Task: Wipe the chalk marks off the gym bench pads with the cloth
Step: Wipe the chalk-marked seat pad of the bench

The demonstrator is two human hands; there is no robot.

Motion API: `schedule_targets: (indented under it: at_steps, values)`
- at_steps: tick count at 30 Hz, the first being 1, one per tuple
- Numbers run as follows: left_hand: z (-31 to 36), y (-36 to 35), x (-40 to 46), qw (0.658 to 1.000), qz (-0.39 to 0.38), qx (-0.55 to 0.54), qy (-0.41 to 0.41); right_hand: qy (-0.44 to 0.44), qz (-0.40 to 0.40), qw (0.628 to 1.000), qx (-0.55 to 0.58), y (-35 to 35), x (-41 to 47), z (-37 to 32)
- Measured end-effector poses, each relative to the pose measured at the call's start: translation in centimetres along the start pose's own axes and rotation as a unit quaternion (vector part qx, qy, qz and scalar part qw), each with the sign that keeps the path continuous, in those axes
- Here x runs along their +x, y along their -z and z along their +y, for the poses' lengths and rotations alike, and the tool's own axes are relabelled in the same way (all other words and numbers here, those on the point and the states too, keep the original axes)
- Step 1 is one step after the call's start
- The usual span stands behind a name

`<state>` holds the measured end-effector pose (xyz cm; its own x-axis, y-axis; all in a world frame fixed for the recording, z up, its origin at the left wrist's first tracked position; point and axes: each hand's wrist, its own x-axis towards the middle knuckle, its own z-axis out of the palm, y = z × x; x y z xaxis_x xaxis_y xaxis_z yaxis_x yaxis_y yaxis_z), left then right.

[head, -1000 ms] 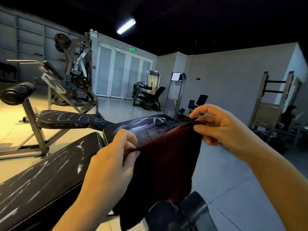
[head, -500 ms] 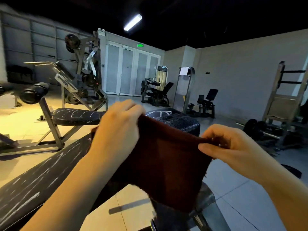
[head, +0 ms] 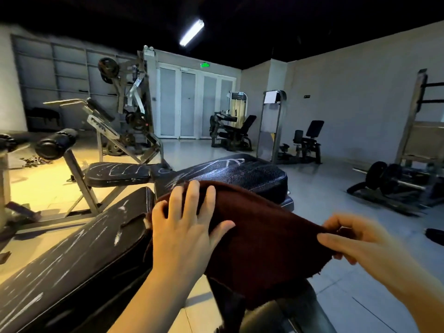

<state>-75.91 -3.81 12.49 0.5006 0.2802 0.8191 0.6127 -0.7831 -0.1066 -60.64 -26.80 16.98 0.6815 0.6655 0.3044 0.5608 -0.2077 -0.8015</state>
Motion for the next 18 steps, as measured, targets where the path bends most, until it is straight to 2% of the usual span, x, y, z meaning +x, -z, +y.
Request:
schedule_targets:
  at_steps: [5,9,12,16,18]
  values:
    - [5.4,-2.4,5.0,0.991,-0.019,0.072,-0.113,-0.065,0.105,0.990,0.068,2.6,-0.4,4.5]
    - [11.8,-4.0,8.3,0.963,-0.033,0.147,-0.222,-0.114,0.191,0.967,0.123,5.0,-1.4,7.0]
    - [13.0,-4.3,8.5,0.949,-0.025,0.184,-0.256,-0.123,0.187,0.968,0.111,5.7,-2.3,7.8]
    - [10.2,-4.2,7.1,0.940,0.022,0.198,-0.278,-0.112,0.170,0.975,0.090,5.0,-2.3,7.2]
    - [8.2,-4.1,5.7,0.941,0.020,0.201,-0.271,-0.101,0.147,0.981,0.080,3.8,-1.9,6.6]
